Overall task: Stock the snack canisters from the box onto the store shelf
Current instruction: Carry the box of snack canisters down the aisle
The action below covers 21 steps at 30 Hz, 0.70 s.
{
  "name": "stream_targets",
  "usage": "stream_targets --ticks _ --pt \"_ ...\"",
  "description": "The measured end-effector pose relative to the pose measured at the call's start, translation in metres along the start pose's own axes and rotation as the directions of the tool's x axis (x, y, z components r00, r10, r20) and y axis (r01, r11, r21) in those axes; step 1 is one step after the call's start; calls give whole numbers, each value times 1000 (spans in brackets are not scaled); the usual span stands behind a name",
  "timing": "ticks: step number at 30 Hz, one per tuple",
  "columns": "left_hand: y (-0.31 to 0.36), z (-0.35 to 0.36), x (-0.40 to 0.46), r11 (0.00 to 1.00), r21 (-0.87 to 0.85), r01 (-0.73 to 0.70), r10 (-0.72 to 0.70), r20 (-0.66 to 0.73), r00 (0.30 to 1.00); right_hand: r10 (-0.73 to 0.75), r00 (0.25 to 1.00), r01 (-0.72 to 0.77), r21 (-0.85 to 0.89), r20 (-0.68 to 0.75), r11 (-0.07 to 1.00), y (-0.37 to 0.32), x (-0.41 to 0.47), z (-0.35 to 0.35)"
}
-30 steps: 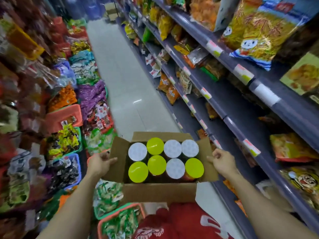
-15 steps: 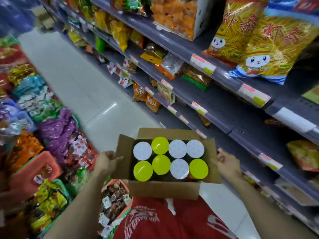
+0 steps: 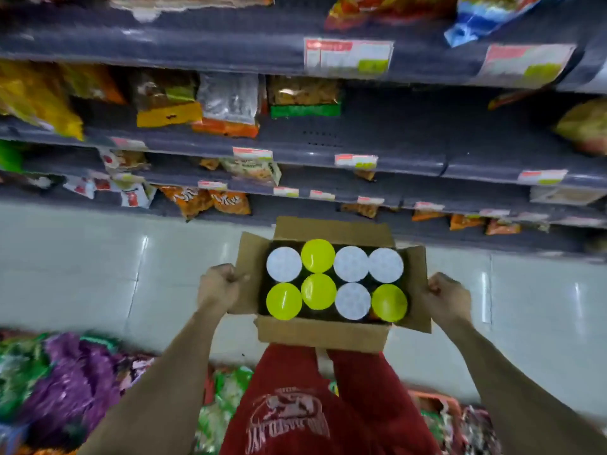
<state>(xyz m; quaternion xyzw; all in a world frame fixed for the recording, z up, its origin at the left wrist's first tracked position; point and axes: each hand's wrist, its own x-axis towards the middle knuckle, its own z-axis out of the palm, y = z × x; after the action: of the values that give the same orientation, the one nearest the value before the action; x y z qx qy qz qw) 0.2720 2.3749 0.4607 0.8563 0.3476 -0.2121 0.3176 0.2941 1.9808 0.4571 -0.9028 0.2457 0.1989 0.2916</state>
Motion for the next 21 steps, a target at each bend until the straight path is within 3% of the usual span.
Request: stream_targets --ticks 14,21 --pt "-95 184 175 997 59 -57 56 28 998 84 996 -85 -27 -31 996 111 121 199" --pt "-144 263 245 998 55 -17 15 38 999 75 996 -75 1 -43 997 164 182 283"
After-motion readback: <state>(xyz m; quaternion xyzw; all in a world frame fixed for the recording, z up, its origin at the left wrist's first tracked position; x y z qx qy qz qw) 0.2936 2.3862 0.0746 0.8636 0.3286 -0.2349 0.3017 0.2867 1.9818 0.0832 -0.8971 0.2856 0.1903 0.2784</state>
